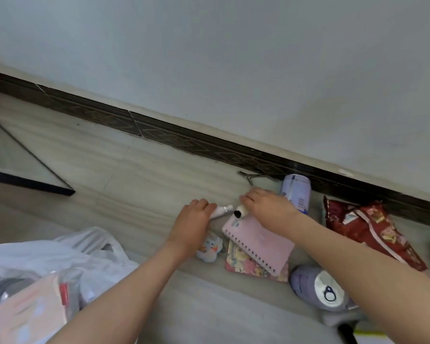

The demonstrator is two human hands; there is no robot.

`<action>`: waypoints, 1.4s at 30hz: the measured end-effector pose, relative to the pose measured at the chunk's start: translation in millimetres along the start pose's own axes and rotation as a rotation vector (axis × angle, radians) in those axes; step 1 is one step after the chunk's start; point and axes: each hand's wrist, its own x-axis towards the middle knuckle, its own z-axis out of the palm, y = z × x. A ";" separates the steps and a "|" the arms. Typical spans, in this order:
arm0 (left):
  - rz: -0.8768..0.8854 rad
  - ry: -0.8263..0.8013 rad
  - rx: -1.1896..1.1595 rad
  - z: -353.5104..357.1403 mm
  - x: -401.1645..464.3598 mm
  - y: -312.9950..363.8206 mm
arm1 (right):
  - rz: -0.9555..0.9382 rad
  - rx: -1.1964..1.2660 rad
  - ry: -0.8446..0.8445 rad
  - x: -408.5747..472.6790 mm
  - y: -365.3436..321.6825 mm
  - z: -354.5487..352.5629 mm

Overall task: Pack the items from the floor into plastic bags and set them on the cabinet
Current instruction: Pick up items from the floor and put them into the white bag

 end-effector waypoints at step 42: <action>-0.898 0.503 -0.428 -102.6 -377.7 -46.3 | 0.300 0.855 0.047 -34.4 -365.3 -139.3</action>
